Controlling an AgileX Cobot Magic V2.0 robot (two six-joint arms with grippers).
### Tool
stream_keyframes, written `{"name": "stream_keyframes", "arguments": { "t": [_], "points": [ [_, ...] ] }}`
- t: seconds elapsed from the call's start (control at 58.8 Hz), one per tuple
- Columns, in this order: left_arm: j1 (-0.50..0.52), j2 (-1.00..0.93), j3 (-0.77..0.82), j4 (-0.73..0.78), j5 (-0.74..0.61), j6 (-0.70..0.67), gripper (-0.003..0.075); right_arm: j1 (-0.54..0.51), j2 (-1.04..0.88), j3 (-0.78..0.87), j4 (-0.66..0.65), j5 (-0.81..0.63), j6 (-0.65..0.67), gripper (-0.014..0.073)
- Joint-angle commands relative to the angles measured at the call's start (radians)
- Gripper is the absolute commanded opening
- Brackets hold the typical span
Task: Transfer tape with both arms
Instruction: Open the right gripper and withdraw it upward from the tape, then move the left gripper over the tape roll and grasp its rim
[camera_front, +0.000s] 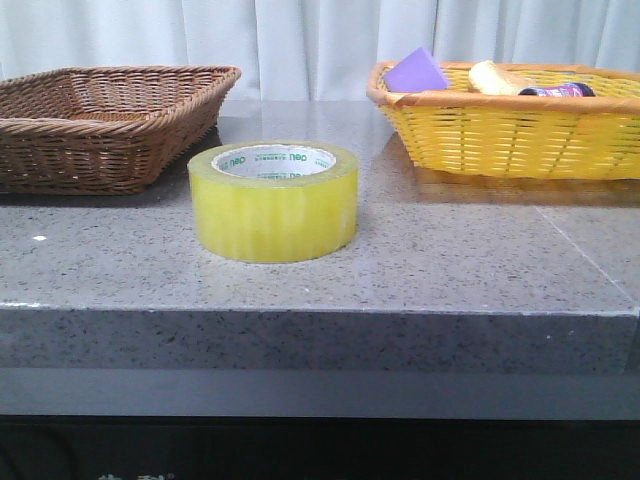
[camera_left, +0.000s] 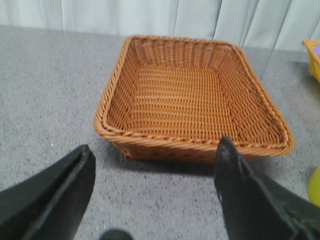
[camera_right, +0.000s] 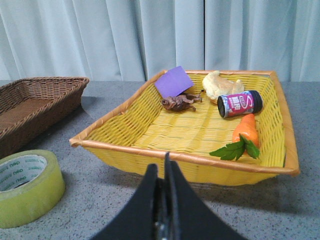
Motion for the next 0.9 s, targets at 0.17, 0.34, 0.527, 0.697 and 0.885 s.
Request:
{"name": "stream_keyframes", "arguments": {
  "t": [0.17,0.34,0.527,0.697,0.885],
  "points": [
    [-0.076,0.164,-0.213,-0.007,0.242,-0.012,0.0491,-0.007,0.007,-0.024,-0.008,-0.093,-0.006,-0.0122],
    [-0.192,0.322,-0.316,-0.106,0.283,-0.012,0.0491,-0.007,0.007,-0.024,-0.009,-0.094,-0.006,-0.0122],
    [-0.306,0.501,-0.413,-0.162,0.288,-0.012,0.0491,-0.007,0.007,-0.024,-0.009,-0.094,-0.006,-0.0122],
    [-0.378,0.643,-0.489,-0.186,0.289,-0.012,0.0491,-0.007,0.007,-0.024,-0.009,-0.094,-0.006,-0.0122],
    [-0.422,0.803,-0.584,-0.225,0.307,-0.012,0.0491,-0.007,0.007,-0.024,-0.009,-0.095,-0.006,-0.0122]
  ]
}}
